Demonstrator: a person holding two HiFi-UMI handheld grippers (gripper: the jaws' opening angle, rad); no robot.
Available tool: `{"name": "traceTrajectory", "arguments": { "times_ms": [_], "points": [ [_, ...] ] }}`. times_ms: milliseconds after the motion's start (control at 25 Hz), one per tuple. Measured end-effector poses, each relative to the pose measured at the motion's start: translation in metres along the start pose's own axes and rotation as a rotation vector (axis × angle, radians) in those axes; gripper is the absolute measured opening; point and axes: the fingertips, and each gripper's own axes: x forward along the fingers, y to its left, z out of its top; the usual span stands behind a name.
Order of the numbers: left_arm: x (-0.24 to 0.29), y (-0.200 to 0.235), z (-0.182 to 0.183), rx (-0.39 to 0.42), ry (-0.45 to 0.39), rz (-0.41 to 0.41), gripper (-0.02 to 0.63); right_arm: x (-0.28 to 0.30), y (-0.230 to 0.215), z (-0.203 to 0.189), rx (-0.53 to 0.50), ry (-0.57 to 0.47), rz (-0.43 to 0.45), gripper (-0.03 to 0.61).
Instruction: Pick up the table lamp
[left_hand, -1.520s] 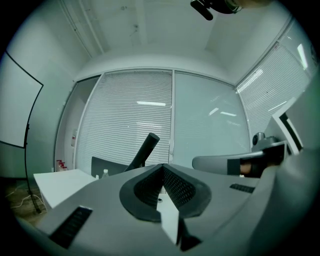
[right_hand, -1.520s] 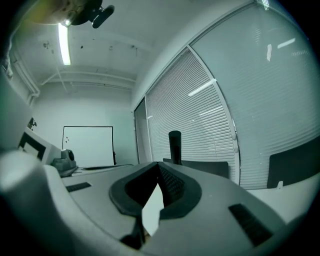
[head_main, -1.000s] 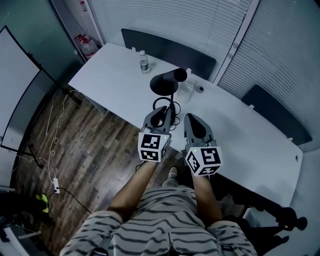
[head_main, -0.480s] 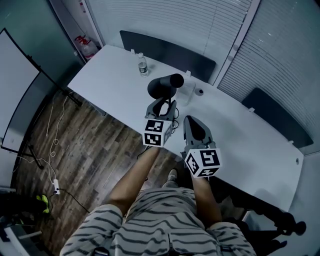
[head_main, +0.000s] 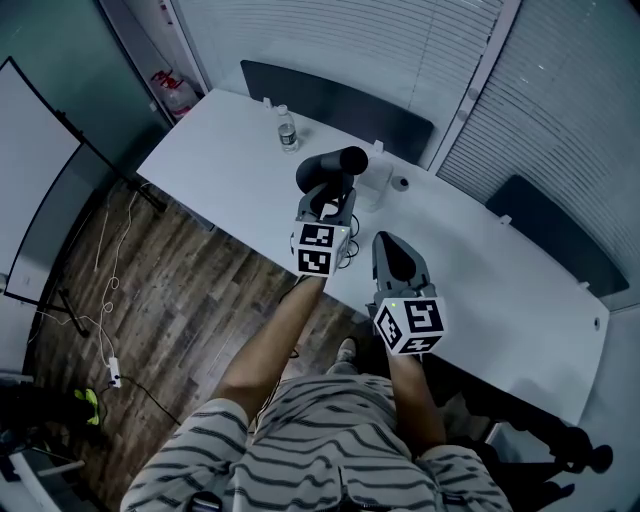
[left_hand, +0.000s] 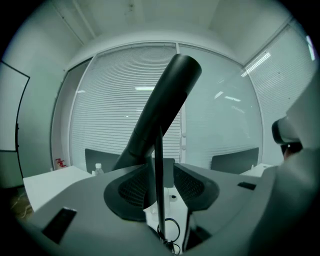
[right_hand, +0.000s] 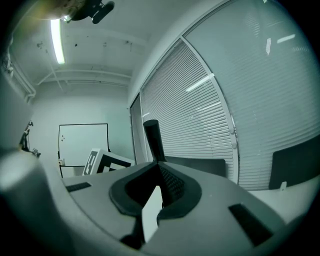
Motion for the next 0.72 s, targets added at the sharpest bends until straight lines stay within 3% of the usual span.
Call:
{"name": "traceTrajectory", "arguments": {
  "times_ms": [160, 240, 440, 720],
  "points": [
    [0.005, 0.002, 0.003, 0.007, -0.017, 0.013, 0.142, -0.003, -0.002, 0.002, 0.002, -0.004, -0.008, 0.011],
    [0.009, 0.003, 0.003, 0.005, -0.020, 0.018, 0.092, -0.005, -0.003, 0.003, 0.003, -0.007, -0.011, 0.011],
    [0.015, 0.005, 0.006, 0.019, -0.026, 0.027, 0.054, -0.008, -0.007, 0.000, 0.006, -0.001, -0.018, 0.011],
    [0.013, 0.005, 0.007, 0.016, -0.030, 0.020, 0.049, -0.011, -0.011, 0.000, 0.018, -0.006, -0.029, 0.011]
  ]
}}
